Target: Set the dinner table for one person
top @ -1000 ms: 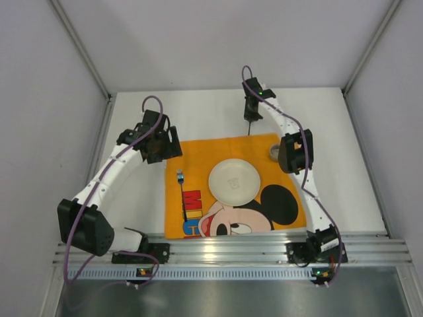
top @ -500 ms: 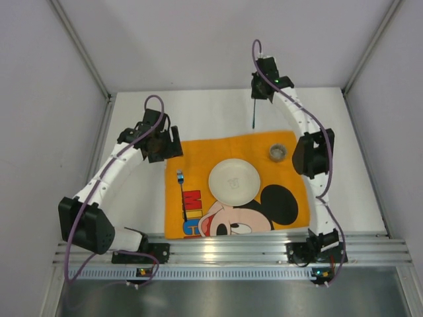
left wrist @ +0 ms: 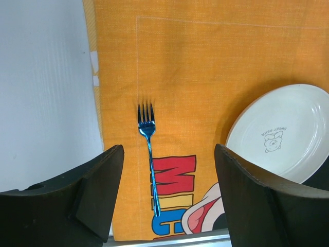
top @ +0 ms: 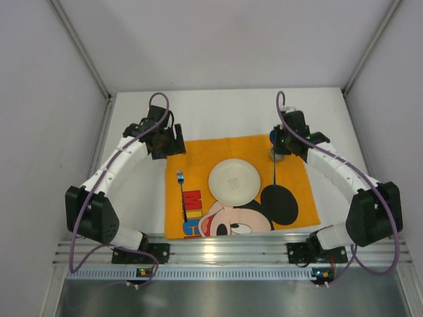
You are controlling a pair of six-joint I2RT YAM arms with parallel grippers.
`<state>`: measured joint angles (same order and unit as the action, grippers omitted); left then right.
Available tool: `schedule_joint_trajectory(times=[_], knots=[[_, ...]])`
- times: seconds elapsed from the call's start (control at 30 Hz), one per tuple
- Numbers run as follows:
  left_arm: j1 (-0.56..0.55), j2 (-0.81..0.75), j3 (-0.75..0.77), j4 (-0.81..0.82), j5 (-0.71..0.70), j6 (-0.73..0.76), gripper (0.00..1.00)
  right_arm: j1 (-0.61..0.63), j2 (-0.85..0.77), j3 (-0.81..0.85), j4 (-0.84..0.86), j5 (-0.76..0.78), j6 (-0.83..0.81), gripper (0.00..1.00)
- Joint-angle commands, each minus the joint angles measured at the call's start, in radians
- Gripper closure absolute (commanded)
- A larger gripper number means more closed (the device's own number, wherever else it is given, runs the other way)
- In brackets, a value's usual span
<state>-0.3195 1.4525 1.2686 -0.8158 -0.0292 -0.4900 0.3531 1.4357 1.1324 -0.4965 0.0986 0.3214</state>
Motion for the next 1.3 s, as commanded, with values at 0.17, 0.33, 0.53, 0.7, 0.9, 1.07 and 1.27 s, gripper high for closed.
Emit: schedule_joint_trajectory(times=[0.17,0.33,0.53,0.7,0.9,1.07,1.27], knots=[[0.003,0.045,0.064,0.049,0.009,0.013,0.24,0.03,-0.175,-0.347,0.137,-0.151,0.042,1.0],[0.003,0.031,0.051,0.04,-0.009,0.007,0.25,0.043,-0.149,-0.372,0.165,-0.18,0.045,1.0],[0.003,0.0,0.015,0.037,-0.029,-0.012,0.24,0.055,-0.103,-0.381,0.18,-0.183,0.05,1.0],[0.005,-0.014,0.011,0.026,-0.044,-0.015,0.24,0.058,-0.066,-0.39,0.187,-0.183,0.048,1.0],[0.004,-0.006,0.021,0.026,-0.06,-0.01,0.24,0.058,-0.04,-0.388,0.184,-0.188,0.041,0.99],[0.01,0.025,0.043,0.024,-0.072,-0.001,0.24,0.058,-0.052,-0.373,0.156,-0.177,0.033,0.89],[0.04,0.063,0.058,0.04,-0.064,0.019,0.24,0.058,-0.101,-0.344,0.116,-0.177,0.016,0.73]])
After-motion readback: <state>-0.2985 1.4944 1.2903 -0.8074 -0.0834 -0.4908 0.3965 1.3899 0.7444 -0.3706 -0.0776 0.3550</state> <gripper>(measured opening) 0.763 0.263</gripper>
